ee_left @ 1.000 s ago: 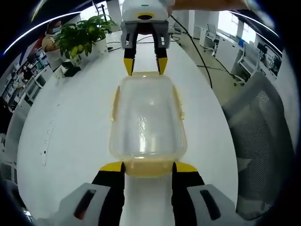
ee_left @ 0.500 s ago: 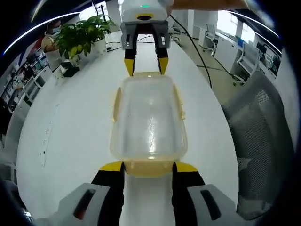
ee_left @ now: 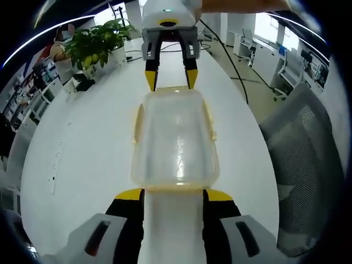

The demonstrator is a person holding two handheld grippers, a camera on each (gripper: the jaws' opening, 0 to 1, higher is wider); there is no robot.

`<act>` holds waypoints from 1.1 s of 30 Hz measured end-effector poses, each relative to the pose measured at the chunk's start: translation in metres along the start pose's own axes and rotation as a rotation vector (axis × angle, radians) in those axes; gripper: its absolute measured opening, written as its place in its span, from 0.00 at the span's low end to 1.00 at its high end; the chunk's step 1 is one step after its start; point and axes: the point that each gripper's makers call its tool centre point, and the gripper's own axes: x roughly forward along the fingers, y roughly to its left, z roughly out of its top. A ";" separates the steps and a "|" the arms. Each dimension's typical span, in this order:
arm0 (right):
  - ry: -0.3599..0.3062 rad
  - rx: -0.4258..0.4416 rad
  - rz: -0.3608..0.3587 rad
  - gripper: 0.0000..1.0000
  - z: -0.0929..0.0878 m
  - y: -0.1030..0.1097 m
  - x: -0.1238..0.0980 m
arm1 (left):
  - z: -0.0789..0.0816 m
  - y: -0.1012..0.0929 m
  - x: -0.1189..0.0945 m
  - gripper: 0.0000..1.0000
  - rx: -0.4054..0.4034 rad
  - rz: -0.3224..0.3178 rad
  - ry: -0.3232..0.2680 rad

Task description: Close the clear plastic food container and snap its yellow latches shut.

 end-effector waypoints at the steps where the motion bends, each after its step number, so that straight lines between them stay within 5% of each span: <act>1: 0.000 0.002 -0.003 0.40 0.000 0.000 -0.001 | 0.000 0.000 -0.001 0.36 0.000 0.002 -0.001; 16: -0.051 0.089 -0.085 0.38 0.015 0.003 -0.019 | 0.006 -0.007 -0.013 0.33 -0.065 0.029 -0.016; 33: -0.198 0.354 -0.191 0.36 0.025 0.005 -0.019 | 0.011 -0.004 -0.019 0.33 -0.444 0.163 -0.116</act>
